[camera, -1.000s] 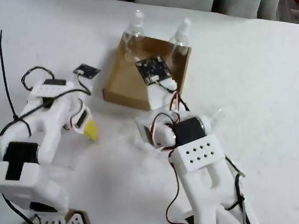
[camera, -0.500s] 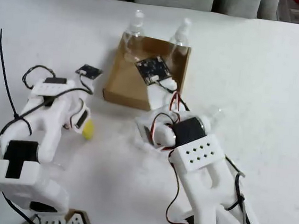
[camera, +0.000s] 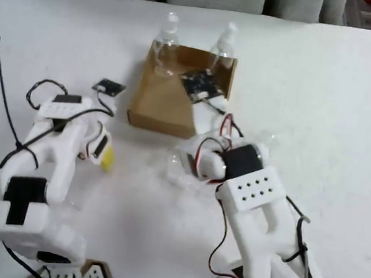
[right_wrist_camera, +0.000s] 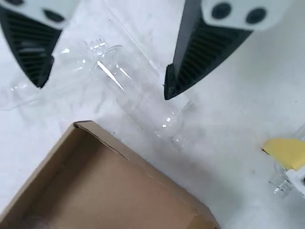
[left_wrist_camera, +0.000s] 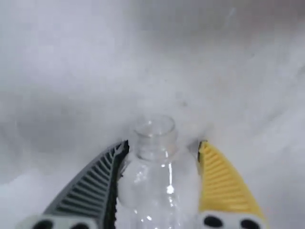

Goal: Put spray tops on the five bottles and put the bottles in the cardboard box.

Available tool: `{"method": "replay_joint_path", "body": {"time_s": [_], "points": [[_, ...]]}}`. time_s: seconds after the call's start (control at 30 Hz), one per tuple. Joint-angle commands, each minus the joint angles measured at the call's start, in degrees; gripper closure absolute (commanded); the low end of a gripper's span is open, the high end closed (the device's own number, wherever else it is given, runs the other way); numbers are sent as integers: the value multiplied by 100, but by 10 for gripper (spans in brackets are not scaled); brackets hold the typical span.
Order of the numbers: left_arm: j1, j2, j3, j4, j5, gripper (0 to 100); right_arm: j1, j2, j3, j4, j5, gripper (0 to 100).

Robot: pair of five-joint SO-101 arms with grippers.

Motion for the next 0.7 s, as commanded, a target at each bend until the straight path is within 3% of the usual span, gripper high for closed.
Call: {"method": "replay_joint_path", "body": {"time_s": [0.0,0.3,0.57,0.67], "points": [[-119,-1077,-343,-62,519,980,426,-171,-352,198,53,669],[31,-2431,-308,-193,1064,980,848,-163,-132,189,53,669],[13,-3582,1090,-1495,1160,980,866,-163,-123,242,97,669],[4,-4101,1512,-1776,1169,980,866,-171,-149,479,475,669]]}}
